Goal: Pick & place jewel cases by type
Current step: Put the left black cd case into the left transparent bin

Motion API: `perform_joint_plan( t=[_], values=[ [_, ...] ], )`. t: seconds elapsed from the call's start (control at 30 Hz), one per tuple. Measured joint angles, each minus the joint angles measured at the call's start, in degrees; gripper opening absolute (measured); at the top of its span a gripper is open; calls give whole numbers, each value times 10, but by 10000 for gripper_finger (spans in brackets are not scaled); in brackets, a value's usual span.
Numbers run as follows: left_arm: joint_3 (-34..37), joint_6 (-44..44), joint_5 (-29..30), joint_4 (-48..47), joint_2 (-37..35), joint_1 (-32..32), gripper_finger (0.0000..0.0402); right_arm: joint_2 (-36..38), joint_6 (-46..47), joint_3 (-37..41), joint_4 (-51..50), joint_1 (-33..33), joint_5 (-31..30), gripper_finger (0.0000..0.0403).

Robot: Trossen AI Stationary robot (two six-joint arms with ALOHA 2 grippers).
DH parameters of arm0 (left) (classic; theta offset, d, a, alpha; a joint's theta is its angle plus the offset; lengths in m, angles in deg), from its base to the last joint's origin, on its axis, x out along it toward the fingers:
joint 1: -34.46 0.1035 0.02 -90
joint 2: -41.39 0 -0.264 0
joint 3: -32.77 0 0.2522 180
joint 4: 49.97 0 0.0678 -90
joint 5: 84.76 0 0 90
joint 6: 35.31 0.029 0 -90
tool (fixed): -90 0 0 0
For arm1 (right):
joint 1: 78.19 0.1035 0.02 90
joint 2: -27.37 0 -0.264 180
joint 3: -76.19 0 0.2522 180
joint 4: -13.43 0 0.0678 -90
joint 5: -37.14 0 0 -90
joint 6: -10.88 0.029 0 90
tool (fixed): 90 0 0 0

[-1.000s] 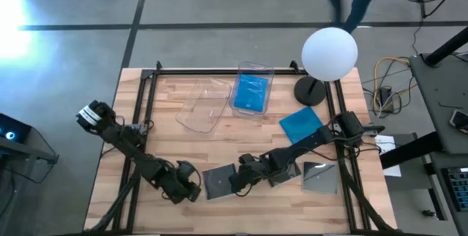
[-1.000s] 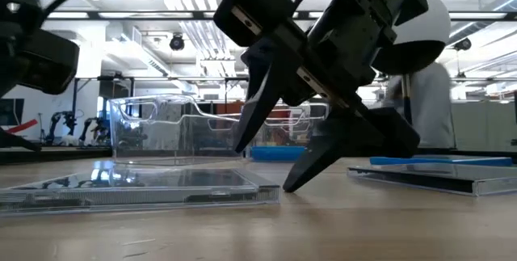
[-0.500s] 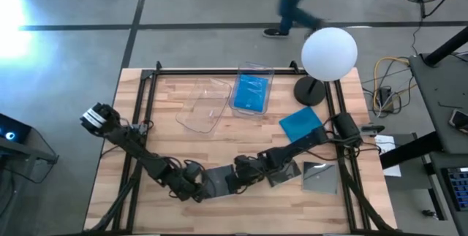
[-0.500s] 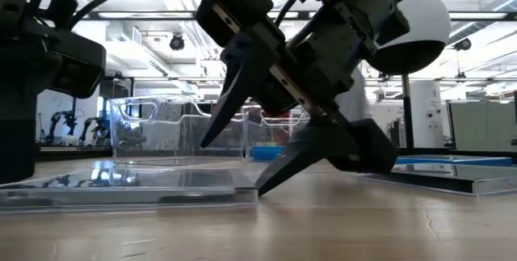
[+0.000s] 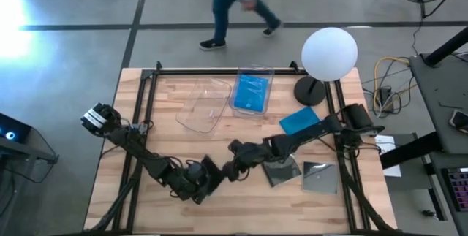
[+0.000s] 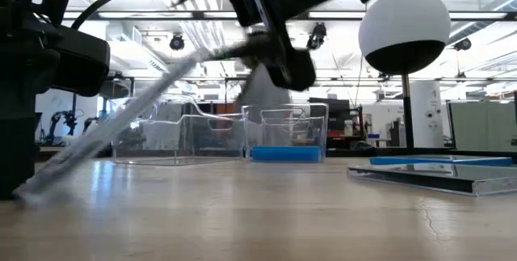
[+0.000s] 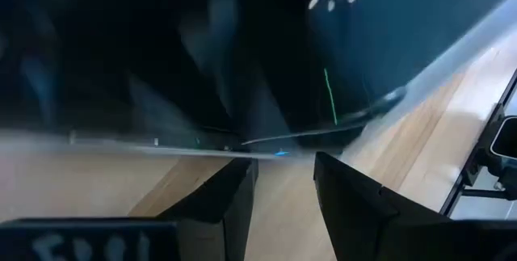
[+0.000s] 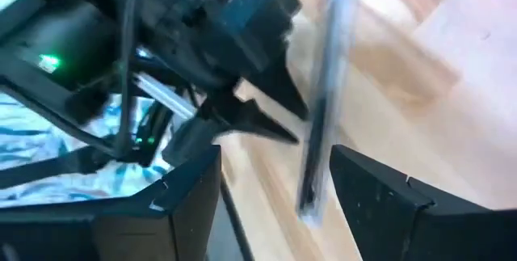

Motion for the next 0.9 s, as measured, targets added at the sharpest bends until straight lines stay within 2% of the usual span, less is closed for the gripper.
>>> perform_joint_plan(
  t=[0.13,0.2,0.4,0.57,0.73,0.9],
  values=[
    [0,3,1,9,1,1,122,-3,-20,5,13,0,-5,228],
    [0,3,1,11,2,1,122,-7,-1,4,20,1,-8,228],
    [1,4,2,14,2,1,122,-51,19,-1,38,-1,35,228],
    [1,7,5,13,2,-2,122,-55,10,-18,46,0,40,223],
    [1,6,24,14,3,-11,122,-56,-7,-22,46,-9,43,181],
    [-1,10,60,12,-3,-27,122,-56,-21,-21,40,-12,54,102]
  ],
)
